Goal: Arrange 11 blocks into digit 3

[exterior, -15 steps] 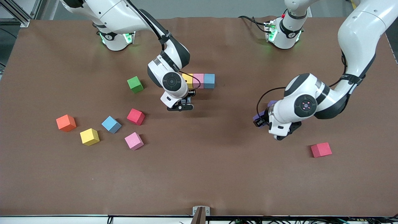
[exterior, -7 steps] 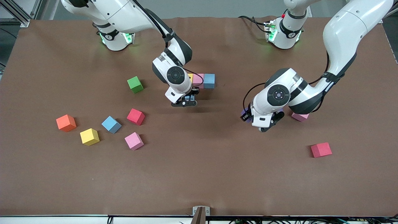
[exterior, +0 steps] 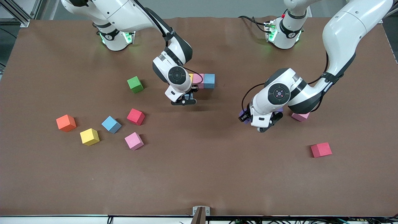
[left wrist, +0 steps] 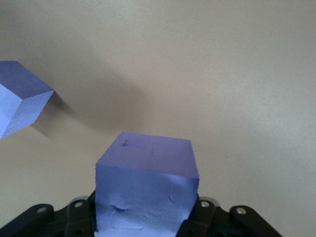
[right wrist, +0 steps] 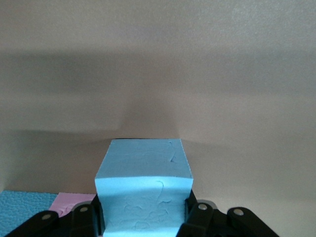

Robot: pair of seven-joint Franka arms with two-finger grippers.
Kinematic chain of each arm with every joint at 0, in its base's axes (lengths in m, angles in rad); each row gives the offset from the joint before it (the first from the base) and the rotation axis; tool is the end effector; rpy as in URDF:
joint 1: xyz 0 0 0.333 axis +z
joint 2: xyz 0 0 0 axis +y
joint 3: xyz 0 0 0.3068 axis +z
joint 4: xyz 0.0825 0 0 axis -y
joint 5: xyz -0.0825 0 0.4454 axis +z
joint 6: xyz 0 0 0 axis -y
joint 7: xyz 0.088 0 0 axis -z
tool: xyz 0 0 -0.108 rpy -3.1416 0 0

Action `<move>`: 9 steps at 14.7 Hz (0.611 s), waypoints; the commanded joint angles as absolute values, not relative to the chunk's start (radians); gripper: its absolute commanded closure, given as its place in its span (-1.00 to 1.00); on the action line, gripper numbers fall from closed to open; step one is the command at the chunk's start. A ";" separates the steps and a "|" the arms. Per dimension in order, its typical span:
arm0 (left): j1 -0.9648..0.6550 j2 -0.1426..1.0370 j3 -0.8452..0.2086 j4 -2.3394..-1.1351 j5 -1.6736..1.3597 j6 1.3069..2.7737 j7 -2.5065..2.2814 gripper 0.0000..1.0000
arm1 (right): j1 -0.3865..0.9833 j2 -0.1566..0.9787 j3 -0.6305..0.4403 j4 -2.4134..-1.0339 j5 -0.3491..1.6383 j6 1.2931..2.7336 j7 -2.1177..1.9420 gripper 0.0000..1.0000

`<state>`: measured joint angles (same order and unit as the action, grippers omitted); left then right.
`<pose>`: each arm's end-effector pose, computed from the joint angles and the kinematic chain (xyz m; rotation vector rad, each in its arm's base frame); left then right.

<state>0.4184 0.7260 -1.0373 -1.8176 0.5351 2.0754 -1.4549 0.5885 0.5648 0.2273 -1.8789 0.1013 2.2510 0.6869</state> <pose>0.5858 -0.3363 0.2506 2.9388 0.9749 -0.2570 0.4444 0.4769 0.1463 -3.0939 -0.0534 0.4153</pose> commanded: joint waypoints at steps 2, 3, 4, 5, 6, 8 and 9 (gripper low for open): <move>0.419 0.707 -1.045 -1.833 0.555 2.089 -1.405 0.41 | 0.603 0.537 0.224 -1.908 0.114 2.247 0.701 0.22; 0.419 0.707 -1.049 -1.832 0.555 2.089 -1.388 0.41 | 0.606 0.537 0.224 -1.910 0.114 2.246 0.701 0.22; 0.420 0.707 -1.049 -1.832 0.555 2.091 -1.369 0.41 | 0.607 0.537 0.224 -1.910 0.114 2.246 0.703 0.22; 0.419 0.707 -1.049 -1.830 0.555 2.091 -1.358 0.41 | 0.607 0.537 0.224 -1.908 0.114 2.246 0.703 0.22; 0.419 0.709 -1.049 -1.829 0.555 2.091 -1.351 0.41 | 0.607 0.537 0.225 -1.910 0.114 2.247 0.703 0.22; 0.416 0.709 -1.049 -1.828 0.555 2.100 -1.350 0.41 | 0.607 0.537 0.225 -1.910 0.114 2.247 0.713 0.22; 0.416 0.709 -1.049 -1.827 0.555 2.100 -1.344 0.40 | 0.607 0.537 0.225 -1.910 0.114 2.249 0.719 0.21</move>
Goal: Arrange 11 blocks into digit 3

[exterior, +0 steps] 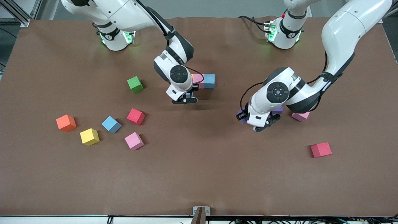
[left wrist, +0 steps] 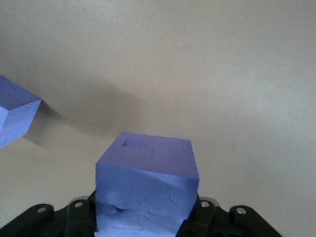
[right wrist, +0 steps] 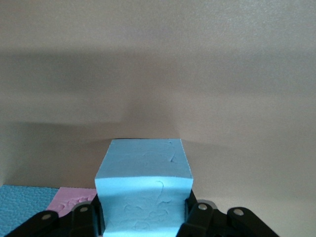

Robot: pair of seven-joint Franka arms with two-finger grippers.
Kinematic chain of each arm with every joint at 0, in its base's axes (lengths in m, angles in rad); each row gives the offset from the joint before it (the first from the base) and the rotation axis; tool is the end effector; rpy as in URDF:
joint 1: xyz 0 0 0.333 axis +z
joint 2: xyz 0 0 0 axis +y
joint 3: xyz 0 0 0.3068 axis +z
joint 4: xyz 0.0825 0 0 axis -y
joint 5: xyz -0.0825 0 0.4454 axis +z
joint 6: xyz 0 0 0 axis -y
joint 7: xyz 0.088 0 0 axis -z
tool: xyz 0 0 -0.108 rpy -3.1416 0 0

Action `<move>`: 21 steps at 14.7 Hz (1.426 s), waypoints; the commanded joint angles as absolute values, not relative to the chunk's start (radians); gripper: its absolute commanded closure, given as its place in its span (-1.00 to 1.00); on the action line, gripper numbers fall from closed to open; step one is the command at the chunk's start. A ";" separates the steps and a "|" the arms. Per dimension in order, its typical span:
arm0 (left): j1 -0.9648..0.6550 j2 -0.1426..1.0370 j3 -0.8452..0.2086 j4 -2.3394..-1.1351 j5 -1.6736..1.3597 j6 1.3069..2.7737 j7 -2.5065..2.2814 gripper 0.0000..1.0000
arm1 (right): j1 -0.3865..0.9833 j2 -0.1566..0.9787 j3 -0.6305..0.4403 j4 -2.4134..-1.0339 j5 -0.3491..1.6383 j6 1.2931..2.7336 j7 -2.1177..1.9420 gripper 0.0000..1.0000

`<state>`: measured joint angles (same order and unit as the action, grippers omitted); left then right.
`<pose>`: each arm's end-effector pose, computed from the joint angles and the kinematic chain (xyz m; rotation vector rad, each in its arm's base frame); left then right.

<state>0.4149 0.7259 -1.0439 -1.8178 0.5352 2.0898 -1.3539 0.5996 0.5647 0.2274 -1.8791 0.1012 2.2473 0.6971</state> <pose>0.5843 -0.3426 0.2541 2.9650 0.8076 -0.2410 0.4386 0.4816 0.1461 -3.0985 -0.0557 0.4207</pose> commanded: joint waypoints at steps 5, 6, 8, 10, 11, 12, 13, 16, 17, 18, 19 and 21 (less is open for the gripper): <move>0.414 0.709 -1.049 -1.824 0.555 2.102 -1.312 0.40 | 0.607 0.540 0.224 -1.908 0.114 2.249 0.718 -0.73; 0.414 0.707 -1.049 -1.822 0.555 2.102 -1.304 0.40 | 0.607 0.540 0.224 -1.907 0.114 2.246 0.718 -1.00; 0.413 0.706 -1.049 -1.821 0.554 2.102 -1.296 0.40 | 0.607 0.537 0.224 -1.905 0.114 2.241 0.718 -1.00; 0.410 0.709 -1.049 -1.818 0.554 2.103 -1.298 0.40 | 0.607 0.535 0.218 -1.901 0.114 2.226 0.722 -1.00; 0.400 0.707 -1.049 -1.818 0.554 2.105 -1.317 0.41 | 0.606 0.532 0.216 -1.899 0.114 2.220 0.742 -1.00; 0.388 0.704 -1.049 -1.819 0.546 2.108 -1.331 0.42 | 0.606 0.523 0.216 -1.893 0.114 2.218 0.768 -1.00; 0.374 0.706 -1.049 -1.819 0.545 2.114 -1.374 0.42 | 0.603 0.514 0.216 -1.885 0.114 2.208 0.790 -1.00; 0.333 0.709 -1.049 -1.819 0.545 2.132 -1.503 0.41 | 0.591 0.476 0.178 -1.809 0.114 2.093 0.811 -1.00; 0.333 0.709 -1.049 -1.819 0.545 2.132 -1.515 0.41 | 0.591 0.463 0.149 -1.777 0.114 2.050 0.810 -1.00; 0.331 0.709 -1.049 -1.819 0.545 2.132 -1.529 0.42 | 0.588 0.450 0.118 -1.746 0.114 2.002 0.814 -1.00; 0.327 0.709 -1.049 -1.818 0.546 2.132 -1.542 0.42 | 0.583 0.439 0.079 -1.706 0.106 1.965 0.812 -1.00; 0.324 0.706 -1.049 -1.809 0.546 2.132 -1.558 0.43 | 0.572 0.440 -0.009 -1.655 0.103 1.956 0.798 -1.00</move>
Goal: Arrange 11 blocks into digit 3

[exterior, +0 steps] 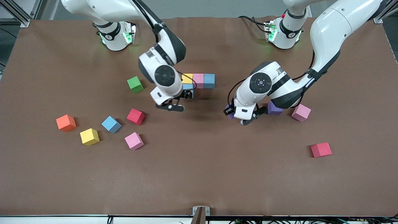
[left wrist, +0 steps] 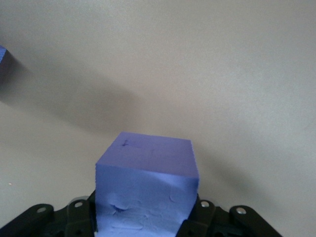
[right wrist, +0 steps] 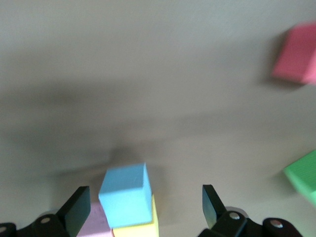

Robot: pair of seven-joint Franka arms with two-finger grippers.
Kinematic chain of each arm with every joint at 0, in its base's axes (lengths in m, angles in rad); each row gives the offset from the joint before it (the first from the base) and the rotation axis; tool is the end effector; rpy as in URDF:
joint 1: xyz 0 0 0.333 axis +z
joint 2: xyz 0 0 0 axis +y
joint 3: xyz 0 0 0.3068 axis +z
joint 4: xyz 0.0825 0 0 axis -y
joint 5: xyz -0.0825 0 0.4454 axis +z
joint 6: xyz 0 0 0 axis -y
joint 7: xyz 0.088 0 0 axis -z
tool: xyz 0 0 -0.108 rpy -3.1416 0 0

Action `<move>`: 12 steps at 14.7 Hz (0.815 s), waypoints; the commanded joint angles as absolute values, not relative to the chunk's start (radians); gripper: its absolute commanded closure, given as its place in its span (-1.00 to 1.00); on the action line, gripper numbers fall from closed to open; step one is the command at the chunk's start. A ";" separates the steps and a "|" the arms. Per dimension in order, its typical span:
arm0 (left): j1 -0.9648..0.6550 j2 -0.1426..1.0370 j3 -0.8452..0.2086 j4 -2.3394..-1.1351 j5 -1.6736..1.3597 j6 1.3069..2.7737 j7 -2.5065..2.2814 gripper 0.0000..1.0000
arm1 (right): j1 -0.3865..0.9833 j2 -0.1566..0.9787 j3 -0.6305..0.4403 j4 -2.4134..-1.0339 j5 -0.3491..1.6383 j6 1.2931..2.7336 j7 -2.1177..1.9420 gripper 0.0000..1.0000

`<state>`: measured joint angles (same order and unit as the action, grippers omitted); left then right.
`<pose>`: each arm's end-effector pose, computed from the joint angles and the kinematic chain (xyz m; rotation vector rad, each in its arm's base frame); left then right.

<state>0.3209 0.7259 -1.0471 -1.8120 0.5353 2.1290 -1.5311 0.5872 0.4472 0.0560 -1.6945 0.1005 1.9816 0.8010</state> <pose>0.5541 -0.4001 0.2610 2.9083 0.9295 -0.2243 0.5549 0.4207 0.2829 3.0894 -0.3239 -0.3034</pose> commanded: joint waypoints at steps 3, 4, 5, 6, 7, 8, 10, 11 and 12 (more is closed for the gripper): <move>0.316 0.709 -1.049 -1.793 0.543 2.132 -1.569 0.44 | 0.520 0.462 -0.058 -1.652 0.089 2.018 0.773 -1.00; 0.316 0.710 -1.048 -1.783 0.543 2.132 -1.569 0.44 | 0.499 0.477 -0.060 -1.654 0.069 2.064 0.723 -1.00; 0.316 0.710 -1.048 -1.778 0.542 2.132 -1.569 0.44 | 0.473 0.494 -0.058 -1.654 0.048 2.100 0.656 -1.00; 0.316 0.710 -1.048 -1.773 0.541 2.132 -1.568 0.44 | 0.441 0.508 -0.058 -1.652 0.040 2.118 0.579 -1.00; 0.314 0.712 -1.046 -1.769 0.541 2.132 -1.568 0.44 | 0.410 0.527 -0.058 -1.649 0.038 2.129 0.489 -1.00; 0.310 0.713 -1.046 -1.758 0.541 2.132 -1.569 0.44 | 0.384 0.547 -0.058 -1.631 0.038 2.147 0.413 -1.00; 0.307 0.713 -1.042 -1.752 0.540 2.132 -1.557 0.44 | 0.344 0.600 -0.058 -1.591 0.040 2.169 0.286 -1.00; 0.305 0.715 -1.042 -1.750 0.540 2.132 -1.559 0.44 | 0.336 0.630 -0.058 -1.562 0.038 2.169 0.185 -1.00; 0.307 0.715 -1.040 -1.749 0.540 2.132 -1.554 0.44 | 0.334 0.647 -0.058 -1.539 0.038 2.169 0.081 -1.00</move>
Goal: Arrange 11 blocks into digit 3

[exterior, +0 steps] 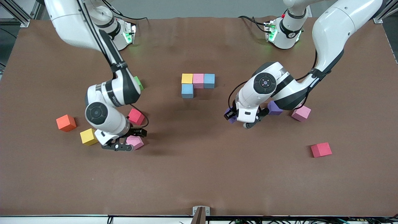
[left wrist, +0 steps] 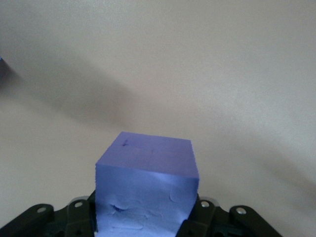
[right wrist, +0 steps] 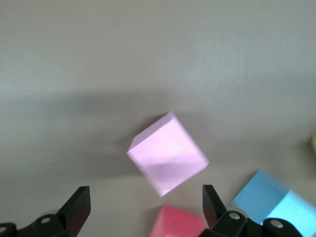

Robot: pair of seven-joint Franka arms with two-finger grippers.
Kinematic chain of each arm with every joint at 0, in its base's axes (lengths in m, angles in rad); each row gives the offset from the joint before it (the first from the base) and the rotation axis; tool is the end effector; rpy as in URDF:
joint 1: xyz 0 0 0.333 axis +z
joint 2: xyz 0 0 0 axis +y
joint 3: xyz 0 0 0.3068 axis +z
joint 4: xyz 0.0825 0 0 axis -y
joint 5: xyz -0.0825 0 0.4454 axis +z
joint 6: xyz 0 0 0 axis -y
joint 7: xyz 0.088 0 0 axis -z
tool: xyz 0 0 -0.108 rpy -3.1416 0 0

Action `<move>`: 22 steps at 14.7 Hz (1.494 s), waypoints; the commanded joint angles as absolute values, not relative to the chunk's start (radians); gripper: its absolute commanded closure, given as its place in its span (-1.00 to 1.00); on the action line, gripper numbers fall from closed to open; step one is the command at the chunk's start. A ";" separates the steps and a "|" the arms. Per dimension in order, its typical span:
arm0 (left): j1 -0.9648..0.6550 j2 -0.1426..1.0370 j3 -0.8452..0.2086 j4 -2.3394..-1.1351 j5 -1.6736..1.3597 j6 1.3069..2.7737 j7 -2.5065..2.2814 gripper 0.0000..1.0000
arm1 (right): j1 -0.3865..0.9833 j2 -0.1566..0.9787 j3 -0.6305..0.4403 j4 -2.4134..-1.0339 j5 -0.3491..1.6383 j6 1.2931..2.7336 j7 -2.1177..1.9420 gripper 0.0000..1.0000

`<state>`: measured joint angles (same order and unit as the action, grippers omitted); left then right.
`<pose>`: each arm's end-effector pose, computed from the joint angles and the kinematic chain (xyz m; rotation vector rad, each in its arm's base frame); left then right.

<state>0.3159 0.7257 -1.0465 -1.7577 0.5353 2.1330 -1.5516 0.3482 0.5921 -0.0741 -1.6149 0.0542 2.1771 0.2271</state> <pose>0.5749 -0.3995 0.2831 2.8533 0.9813 -0.1780 0.7026 0.2050 0.2336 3.1366 0.0431 -0.0435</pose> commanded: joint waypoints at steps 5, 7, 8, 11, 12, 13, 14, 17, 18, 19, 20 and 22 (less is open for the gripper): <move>0.304 0.730 -1.037 -1.726 0.537 2.131 -1.571 0.44 | 0.311 0.690 -0.060 -1.485 0.040 2.169 -0.227 -1.00; 0.301 0.735 -1.025 -1.726 0.535 2.131 -1.571 0.44 | 0.319 0.707 -0.060 -1.485 0.037 2.169 -0.227 -1.00; 0.298 0.735 -1.017 -1.726 0.535 2.131 -1.572 0.44 | 0.319 0.713 -0.060 -1.485 0.028 2.172 -0.229 -1.00; 0.293 0.742 -1.012 -1.726 0.534 2.131 -1.578 0.44 | 0.319 0.730 -0.060 -1.486 0.003 2.189 -0.229 -1.00; 0.291 0.742 -1.012 -1.727 0.534 2.129 -1.591 0.44 | 0.321 0.730 -0.060 -1.486 0.003 2.189 -0.227 -1.00; 0.293 0.744 -1.012 -1.729 0.534 2.129 -1.592 0.44 | 0.321 0.730 -0.058 -1.486 0.005 2.189 -0.227 -1.00; 0.290 0.750 -1.012 -1.729 0.534 2.129 -1.595 0.44 | 0.321 0.730 -0.058 -1.488 0.006 2.189 -0.229 -1.00; 0.288 0.750 -1.012 -1.733 0.534 2.120 -1.605 0.44 | 0.325 0.732 -0.058 -1.491 0.008 2.181 -0.229 -1.00; 0.287 0.749 -1.012 -1.733 0.534 2.118 -1.606 0.44 | 0.327 0.732 -0.058 -1.494 0.008 2.180 -0.229 -1.00; 0.287 0.749 -1.012 -1.733 0.534 2.118 -1.608 0.44 | 0.327 0.732 -0.058 -1.497 0.008 2.180 -0.230 -1.00; 0.285 0.750 -1.012 -1.735 0.534 2.118 -1.614 0.44 | 0.327 0.733 -0.057 -1.499 0.008 2.180 -0.233 -1.00; 0.281 0.750 -1.012 -1.735 0.534 2.118 -1.624 0.44 | 0.325 0.739 -0.057 -1.499 0.009 2.178 -0.264 -1.00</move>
<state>0.2953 0.7546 -1.0173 -1.7421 0.5353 2.1301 -1.6014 0.3330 0.7300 -0.0662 -1.5052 0.0245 2.1838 -0.2365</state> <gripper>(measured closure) 0.383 0.000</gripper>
